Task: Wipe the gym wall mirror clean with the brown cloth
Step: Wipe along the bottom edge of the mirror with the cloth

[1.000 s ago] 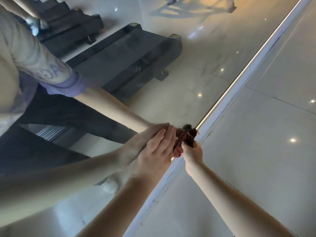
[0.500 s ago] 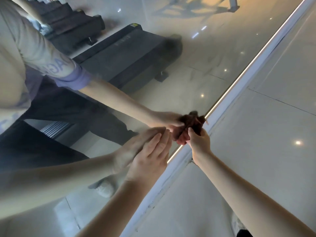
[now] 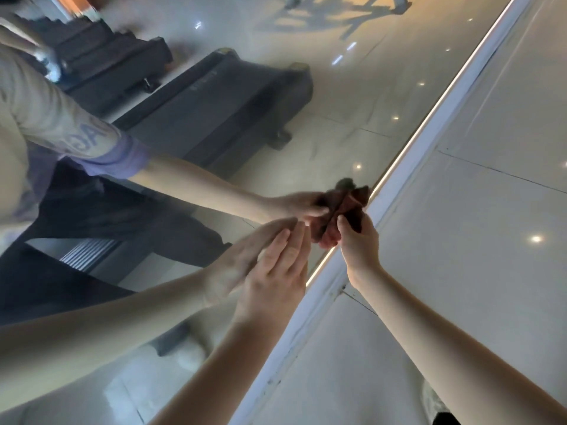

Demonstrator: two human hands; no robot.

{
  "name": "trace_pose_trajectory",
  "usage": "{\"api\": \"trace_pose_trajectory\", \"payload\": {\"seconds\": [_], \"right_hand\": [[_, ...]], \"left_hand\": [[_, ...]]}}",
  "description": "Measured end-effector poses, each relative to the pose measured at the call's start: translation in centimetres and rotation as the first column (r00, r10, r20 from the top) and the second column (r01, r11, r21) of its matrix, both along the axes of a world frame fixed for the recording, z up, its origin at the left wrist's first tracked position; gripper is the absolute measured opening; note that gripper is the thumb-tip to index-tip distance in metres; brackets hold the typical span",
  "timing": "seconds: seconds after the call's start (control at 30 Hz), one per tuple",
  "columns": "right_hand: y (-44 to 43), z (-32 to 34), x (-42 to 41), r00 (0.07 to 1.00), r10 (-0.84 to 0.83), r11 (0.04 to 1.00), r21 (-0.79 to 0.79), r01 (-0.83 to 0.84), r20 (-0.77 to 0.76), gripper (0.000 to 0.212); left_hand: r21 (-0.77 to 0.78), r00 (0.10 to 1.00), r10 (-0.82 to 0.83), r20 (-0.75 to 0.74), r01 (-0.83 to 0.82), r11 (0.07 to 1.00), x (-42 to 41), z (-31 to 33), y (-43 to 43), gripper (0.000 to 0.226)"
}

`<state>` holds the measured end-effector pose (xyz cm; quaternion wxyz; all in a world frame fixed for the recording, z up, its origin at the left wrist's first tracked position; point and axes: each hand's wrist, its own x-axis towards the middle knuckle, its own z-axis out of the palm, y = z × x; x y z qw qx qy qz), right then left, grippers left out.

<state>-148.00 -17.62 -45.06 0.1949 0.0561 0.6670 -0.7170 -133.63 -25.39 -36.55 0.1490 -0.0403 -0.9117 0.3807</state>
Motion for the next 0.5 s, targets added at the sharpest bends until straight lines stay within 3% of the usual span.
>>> {"api": "trace_pose_trajectory", "payload": {"seconds": [0.07,0.13,0.23,0.3,0.37,0.43,0.5], "right_hand": [[0.2,0.9,-0.1,0.984,-0.011,1.000,0.020,0.015,-0.178,0.018],[0.0,-0.1,0.0,0.984,-0.016,0.998,0.061,0.028,-0.177,0.015],[-0.4,-2.4,-0.1,0.998,0.000,0.988,0.152,-0.009,0.061,0.014],[-0.3,-3.3,-0.8,0.973,0.019,0.993,0.111,-0.045,0.231,0.012],[-0.3,-3.0,-1.5,0.954,0.034,0.997,0.051,-0.051,0.299,0.012],[-0.2,-2.1,-2.2,0.963,0.026,0.999,0.016,-0.031,0.269,0.016],[0.0,-1.0,-3.3,0.995,-0.013,1.000,0.014,0.012,0.097,0.021]], "left_hand": [[0.010,1.000,0.004,0.001,-0.004,1.000,-0.8,-0.4,0.1,0.073],[0.037,1.000,-0.008,-0.018,0.009,0.999,-1.9,-1.0,0.1,0.061],[0.089,0.999,-0.021,-0.049,0.025,0.996,-4.0,-0.6,0.1,0.054],[0.099,0.998,-0.020,-0.059,0.026,0.995,-5.2,-0.1,0.4,0.064],[0.092,0.999,-0.013,-0.036,0.016,0.996,-6.3,0.4,0.6,0.070],[0.090,0.999,-0.020,-0.031,0.023,0.996,-7.4,0.4,0.5,0.072],[0.108,0.999,-0.022,-0.025,0.025,0.994,-8.4,0.3,0.6,0.070]]}}
